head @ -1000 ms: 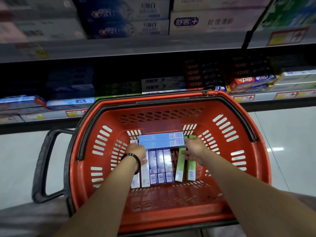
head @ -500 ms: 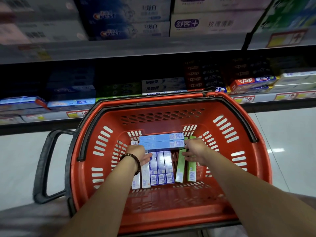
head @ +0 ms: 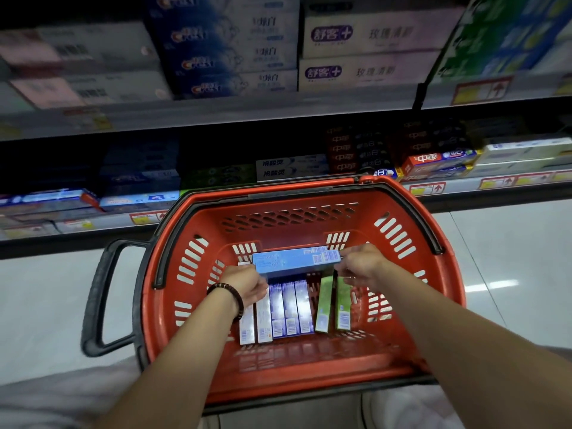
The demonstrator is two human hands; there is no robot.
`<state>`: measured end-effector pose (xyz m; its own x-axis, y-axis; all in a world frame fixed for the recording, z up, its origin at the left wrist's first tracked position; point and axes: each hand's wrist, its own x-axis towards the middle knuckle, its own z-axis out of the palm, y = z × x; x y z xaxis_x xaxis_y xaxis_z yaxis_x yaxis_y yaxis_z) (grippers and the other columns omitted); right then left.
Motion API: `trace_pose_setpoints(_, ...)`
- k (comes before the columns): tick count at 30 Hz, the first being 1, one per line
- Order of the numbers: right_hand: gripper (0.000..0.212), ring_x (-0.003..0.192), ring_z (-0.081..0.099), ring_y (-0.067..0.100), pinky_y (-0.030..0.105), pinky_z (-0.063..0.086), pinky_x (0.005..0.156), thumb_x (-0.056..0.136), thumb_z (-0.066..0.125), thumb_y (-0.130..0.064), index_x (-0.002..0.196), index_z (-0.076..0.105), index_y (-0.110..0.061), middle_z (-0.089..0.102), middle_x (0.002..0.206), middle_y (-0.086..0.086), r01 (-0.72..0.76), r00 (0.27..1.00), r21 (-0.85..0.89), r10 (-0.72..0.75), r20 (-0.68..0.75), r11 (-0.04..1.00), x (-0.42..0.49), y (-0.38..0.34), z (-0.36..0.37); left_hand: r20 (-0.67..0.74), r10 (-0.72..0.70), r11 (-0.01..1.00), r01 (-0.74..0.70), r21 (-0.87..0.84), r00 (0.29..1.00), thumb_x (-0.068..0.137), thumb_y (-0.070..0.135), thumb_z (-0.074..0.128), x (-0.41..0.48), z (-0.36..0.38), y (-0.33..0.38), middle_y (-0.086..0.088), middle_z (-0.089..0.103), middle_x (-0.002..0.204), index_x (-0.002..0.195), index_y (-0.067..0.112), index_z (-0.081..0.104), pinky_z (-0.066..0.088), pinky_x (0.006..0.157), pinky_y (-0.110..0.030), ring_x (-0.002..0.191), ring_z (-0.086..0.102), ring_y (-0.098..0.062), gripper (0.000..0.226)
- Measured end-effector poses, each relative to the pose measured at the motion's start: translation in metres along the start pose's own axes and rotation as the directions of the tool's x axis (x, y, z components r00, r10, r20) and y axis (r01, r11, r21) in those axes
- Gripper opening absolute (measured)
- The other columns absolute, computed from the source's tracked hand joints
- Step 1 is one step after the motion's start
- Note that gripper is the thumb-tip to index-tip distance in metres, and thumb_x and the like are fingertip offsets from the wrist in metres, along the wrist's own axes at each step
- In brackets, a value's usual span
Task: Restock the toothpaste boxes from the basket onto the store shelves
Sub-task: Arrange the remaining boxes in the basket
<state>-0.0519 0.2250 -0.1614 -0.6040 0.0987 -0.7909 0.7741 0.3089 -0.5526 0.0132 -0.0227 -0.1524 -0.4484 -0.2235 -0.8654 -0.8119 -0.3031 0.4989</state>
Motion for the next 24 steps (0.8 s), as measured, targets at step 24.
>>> trace_pose_setpoints(24, 0.026, 0.084, 0.074, 0.026, 0.045, 0.067, 0.085, 0.086, 0.082, 0.005, 0.106, 0.071, -0.008, 0.076, 0.098, 0.017, 0.286, 0.957, -0.079, -0.289, -0.032, 0.955, -0.113, -0.049, -0.031, -0.128, 0.381, 0.914, -0.353, 0.2, 0.915, 0.092, 0.004, 0.074, -0.094, -0.034, 0.038, -0.016, 0.068, 0.104, 0.093, 0.008, 0.067, 0.062, 0.092, -0.046, 0.098, 0.071, -0.031, 0.008)
